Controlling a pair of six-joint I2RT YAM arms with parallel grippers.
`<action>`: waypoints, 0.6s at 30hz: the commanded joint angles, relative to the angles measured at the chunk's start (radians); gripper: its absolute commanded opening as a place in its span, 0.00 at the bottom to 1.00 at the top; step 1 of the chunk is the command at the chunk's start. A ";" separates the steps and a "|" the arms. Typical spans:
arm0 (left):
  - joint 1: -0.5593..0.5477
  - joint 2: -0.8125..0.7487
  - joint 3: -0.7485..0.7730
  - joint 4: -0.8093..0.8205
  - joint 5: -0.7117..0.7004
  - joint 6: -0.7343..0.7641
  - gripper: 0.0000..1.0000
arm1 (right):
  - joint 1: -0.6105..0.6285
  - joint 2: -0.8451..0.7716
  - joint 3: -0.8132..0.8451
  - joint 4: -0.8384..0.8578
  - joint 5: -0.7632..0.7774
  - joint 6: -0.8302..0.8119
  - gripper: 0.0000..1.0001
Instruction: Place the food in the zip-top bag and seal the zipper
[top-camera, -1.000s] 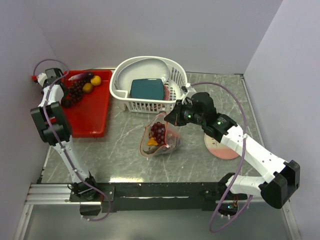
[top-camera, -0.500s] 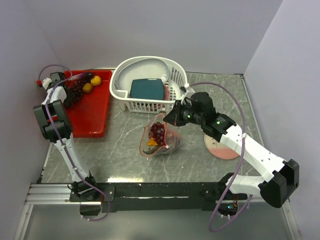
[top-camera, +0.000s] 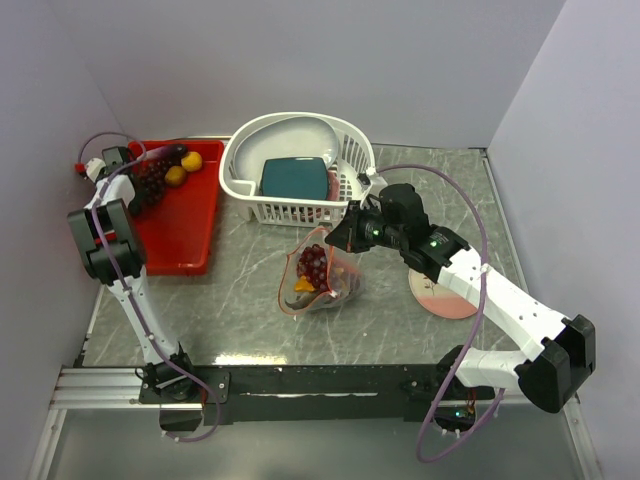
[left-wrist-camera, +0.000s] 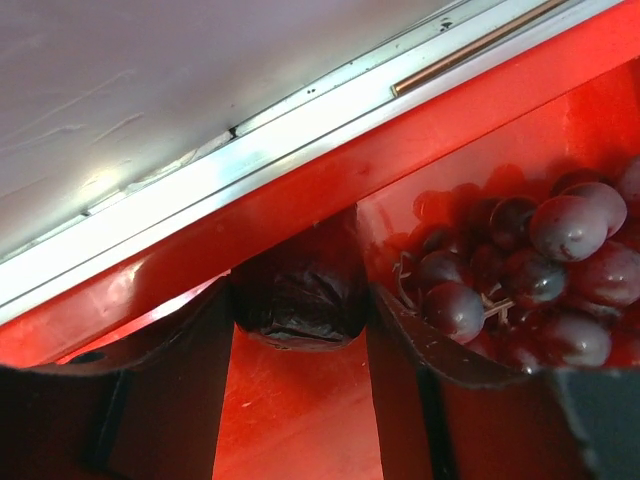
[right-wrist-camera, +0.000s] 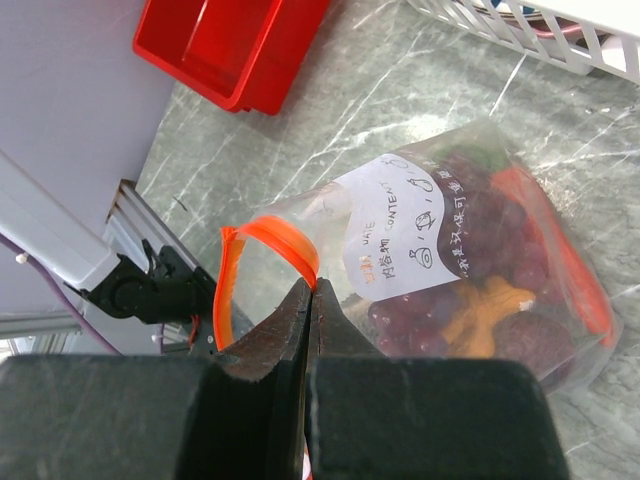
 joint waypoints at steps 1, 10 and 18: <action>-0.009 -0.095 -0.078 0.004 -0.014 -0.031 0.33 | -0.007 -0.009 -0.012 0.042 -0.016 -0.012 0.00; -0.055 -0.327 -0.290 0.004 -0.007 -0.068 0.26 | -0.009 -0.042 -0.012 0.040 -0.018 -0.012 0.00; -0.140 -0.621 -0.495 0.021 0.071 -0.043 0.22 | -0.007 -0.055 -0.021 0.042 -0.011 -0.008 0.00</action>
